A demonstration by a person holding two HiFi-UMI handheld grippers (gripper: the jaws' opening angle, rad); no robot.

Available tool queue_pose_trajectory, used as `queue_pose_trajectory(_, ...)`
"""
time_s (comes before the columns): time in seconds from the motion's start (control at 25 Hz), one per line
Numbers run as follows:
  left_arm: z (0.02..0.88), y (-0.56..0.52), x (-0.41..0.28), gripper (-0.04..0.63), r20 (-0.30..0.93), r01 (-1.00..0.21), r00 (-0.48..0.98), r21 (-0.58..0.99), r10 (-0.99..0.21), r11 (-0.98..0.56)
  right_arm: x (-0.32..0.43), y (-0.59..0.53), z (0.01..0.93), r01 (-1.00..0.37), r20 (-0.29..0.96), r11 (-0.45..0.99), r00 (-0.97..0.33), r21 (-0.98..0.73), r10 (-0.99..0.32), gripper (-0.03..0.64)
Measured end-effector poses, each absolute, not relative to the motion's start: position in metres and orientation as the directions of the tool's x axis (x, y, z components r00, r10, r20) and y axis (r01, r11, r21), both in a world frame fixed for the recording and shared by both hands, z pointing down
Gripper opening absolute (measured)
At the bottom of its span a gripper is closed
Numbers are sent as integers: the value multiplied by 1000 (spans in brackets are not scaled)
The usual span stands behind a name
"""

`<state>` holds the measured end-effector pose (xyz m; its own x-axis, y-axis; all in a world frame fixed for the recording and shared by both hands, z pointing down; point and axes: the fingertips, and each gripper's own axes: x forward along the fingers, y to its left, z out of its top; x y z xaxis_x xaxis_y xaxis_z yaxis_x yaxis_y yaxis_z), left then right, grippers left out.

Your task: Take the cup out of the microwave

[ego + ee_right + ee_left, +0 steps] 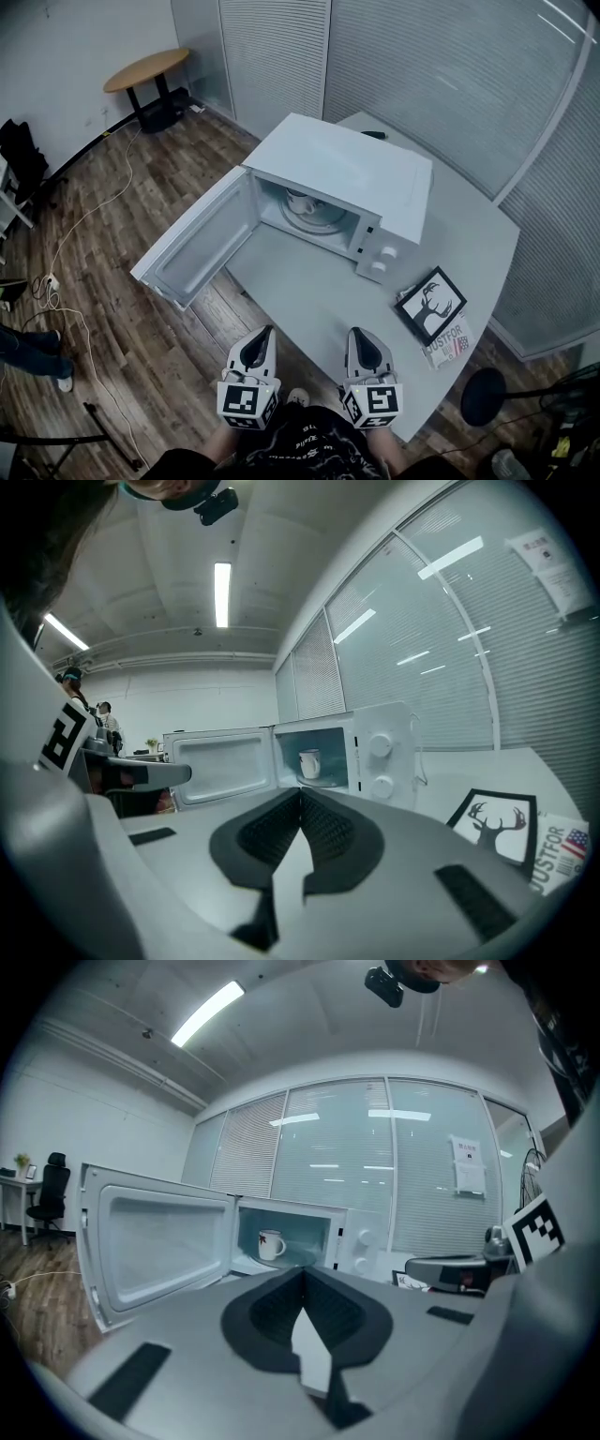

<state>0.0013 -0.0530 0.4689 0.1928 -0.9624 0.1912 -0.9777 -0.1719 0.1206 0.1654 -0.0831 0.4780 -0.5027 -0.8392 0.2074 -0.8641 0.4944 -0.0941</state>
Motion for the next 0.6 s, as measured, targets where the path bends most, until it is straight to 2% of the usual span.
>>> queue_pose_trajectory(0.6,468,-134,-15,6,189,-965,252,116,-949,-233,143,-149,479,-886,229,455,-464,-93,-856,3)
